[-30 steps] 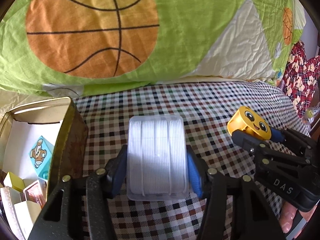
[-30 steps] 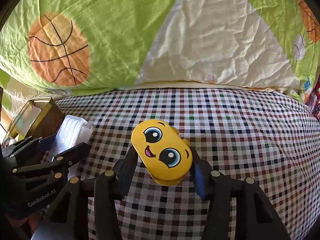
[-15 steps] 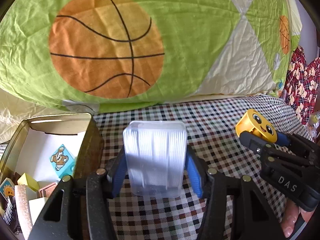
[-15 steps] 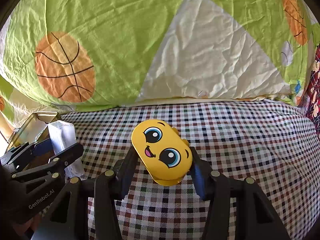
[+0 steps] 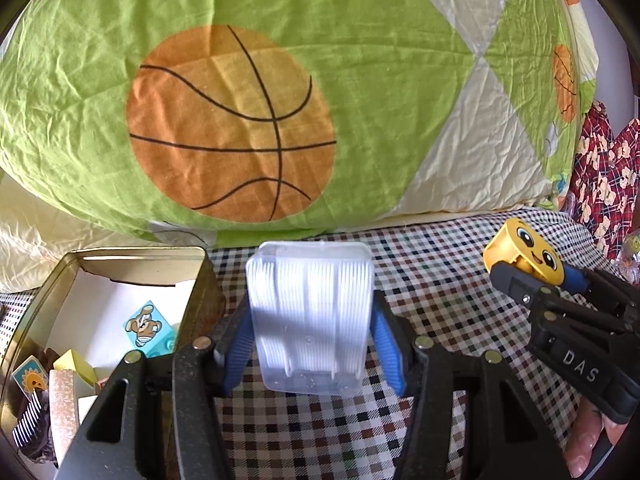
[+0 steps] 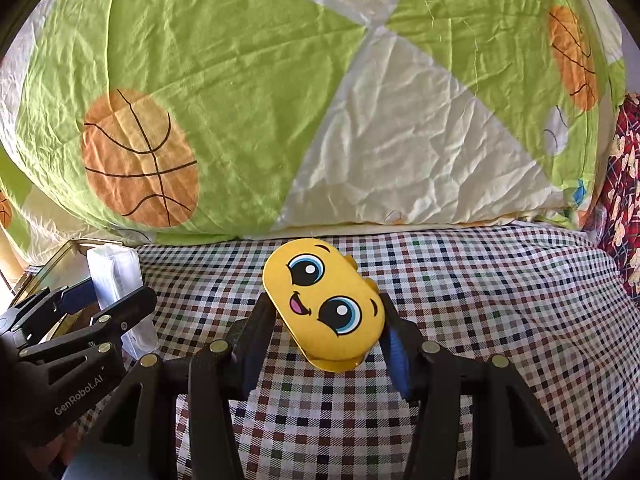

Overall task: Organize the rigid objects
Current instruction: 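Carry the clear box toward the tin while the right gripper carries the yellow brick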

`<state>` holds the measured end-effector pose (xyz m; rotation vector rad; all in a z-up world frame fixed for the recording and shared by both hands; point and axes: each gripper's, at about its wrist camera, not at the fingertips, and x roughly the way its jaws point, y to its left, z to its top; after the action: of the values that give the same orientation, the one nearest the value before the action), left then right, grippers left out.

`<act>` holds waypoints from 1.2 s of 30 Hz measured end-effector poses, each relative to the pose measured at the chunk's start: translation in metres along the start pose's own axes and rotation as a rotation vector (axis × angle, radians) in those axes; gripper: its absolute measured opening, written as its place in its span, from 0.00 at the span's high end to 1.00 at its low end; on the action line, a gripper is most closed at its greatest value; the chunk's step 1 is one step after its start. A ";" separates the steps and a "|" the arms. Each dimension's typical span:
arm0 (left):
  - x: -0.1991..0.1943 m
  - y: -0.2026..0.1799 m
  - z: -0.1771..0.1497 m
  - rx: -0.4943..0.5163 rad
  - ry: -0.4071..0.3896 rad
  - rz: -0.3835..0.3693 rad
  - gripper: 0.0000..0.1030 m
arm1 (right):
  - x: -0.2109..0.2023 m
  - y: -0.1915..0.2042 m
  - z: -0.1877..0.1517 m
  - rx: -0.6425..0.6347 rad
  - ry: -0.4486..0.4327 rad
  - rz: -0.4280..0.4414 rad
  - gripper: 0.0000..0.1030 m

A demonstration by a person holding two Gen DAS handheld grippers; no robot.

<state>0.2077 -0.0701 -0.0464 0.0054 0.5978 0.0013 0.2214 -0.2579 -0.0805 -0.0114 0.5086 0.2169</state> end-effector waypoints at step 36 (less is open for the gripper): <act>-0.037 0.007 -0.012 -0.008 -0.161 0.045 0.47 | -0.045 0.007 0.004 -0.004 -0.168 -0.028 0.48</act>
<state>0.1701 -0.0627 -0.0353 0.0110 0.4366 0.0461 0.1837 -0.2602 -0.0550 -0.0038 0.3404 0.1899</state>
